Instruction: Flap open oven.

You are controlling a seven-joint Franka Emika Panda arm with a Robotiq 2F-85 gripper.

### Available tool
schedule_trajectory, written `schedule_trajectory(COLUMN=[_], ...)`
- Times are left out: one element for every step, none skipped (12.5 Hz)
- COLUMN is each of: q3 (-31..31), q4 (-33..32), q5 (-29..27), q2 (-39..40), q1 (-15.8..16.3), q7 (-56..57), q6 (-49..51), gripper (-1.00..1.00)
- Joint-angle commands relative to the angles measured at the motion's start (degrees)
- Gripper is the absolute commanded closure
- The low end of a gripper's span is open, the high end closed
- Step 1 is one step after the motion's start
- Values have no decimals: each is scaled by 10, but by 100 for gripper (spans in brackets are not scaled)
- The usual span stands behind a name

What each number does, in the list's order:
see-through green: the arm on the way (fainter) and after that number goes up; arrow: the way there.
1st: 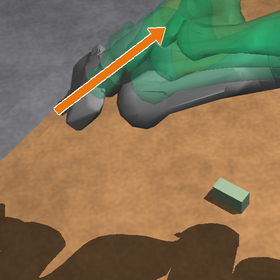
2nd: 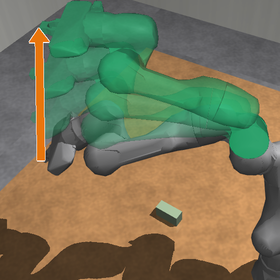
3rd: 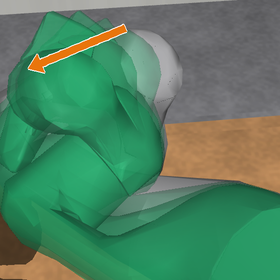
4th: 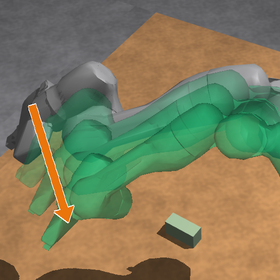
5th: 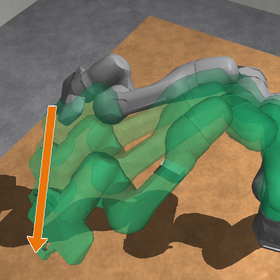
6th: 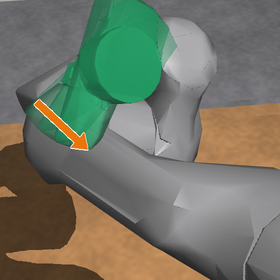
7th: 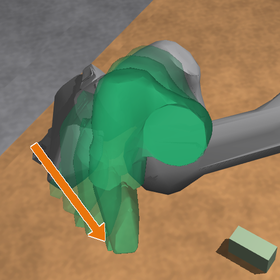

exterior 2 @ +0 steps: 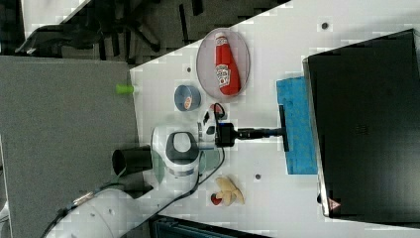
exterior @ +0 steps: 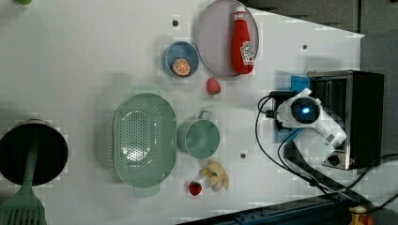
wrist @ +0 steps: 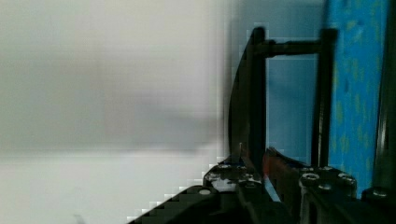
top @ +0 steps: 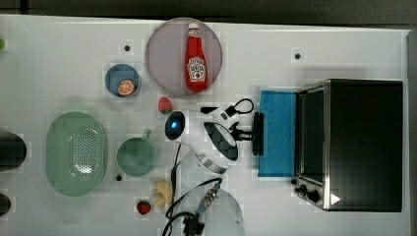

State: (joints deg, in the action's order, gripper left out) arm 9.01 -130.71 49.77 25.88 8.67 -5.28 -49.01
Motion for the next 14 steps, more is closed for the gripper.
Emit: schedule_trajectory(q3=[-2,-2,-3,-3,-3,-3,-3,-2,-1,0,0,0,0,0], q4=[15,15,15,15,15,15,16,18,23,31,46,65,84,107], q5=[-118,-168,-208,-241,-271,-303,-341,-383,-423,-451,-457,-456,-456,-456], q2=[-105,-129,-152,-175,-197,-220,-244,-271,-299,-327,-353,-374,-390,-399], q1=[-10,-10,-9,-9,-9,-9,-9,-10,-10,-10,-10,-10,-10,-10], q7=[-28,-28,-28,-28,-28,-28,-28,-28,-28,-28,-28,-28,-28,-28], q6=[-13,-8,0,11,25,44,67,97,131,166,192,219,262,308], gripper=[65,65,65,65,65,65,65,65,65,65,65,65,65,65])
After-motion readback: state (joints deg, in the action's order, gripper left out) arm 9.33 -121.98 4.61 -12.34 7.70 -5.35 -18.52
